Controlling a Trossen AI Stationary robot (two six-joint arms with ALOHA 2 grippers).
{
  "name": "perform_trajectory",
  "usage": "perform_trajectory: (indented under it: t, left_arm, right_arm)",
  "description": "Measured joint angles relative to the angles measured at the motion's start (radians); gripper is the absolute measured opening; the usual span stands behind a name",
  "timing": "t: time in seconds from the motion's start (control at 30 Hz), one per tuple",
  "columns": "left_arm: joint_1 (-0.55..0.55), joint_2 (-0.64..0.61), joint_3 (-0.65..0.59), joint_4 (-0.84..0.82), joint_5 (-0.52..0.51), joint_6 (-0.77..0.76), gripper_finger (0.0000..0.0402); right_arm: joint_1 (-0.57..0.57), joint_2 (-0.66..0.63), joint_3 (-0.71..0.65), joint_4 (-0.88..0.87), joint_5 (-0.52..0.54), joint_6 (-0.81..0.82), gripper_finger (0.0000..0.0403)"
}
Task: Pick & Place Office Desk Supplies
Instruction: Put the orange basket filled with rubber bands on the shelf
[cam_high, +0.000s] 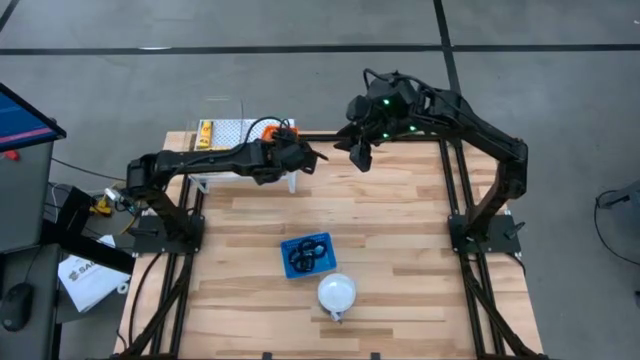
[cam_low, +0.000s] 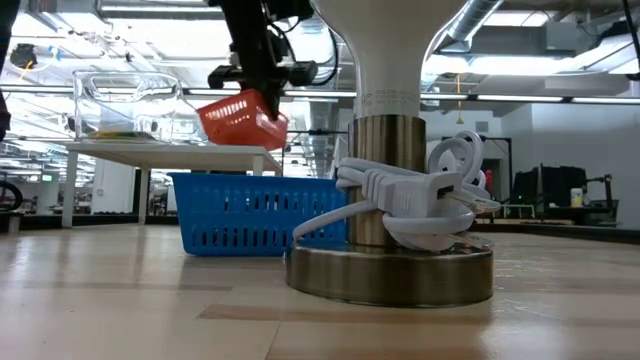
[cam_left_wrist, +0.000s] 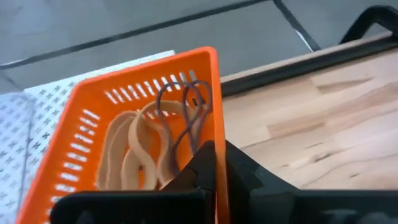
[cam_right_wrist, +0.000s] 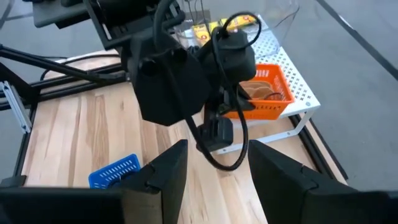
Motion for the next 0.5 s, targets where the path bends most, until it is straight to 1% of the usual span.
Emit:
perform_trajectory:
  t: [0.13, 0.27, 0.37, 0.5]
  left_arm:
    - [0.010, -0.006, 0.000, -0.002, -0.009, -0.034, 0.0003]
    - [0.032, -0.016, 0.000, -0.002, -0.012, -0.035, 0.0008]
    - [0.047, -0.015, 0.000, -0.013, -0.008, -0.035, 0.0004]
    - [0.060, -0.015, 0.000, -0.023, 0.024, -0.036, 0.0004]
  right_arm:
    - [0.000, -0.009, 0.000, -0.001, 0.004, 0.000, 0.0166]
    - [0.000, -0.010, 0.000, 0.002, 0.004, -0.002, 0.0166]
    - [0.000, -0.010, 0.000, 0.002, 0.003, -0.005, 0.0166]
    - [0.006, -0.010, 0.000, 0.002, 0.004, -0.007, 0.0166]
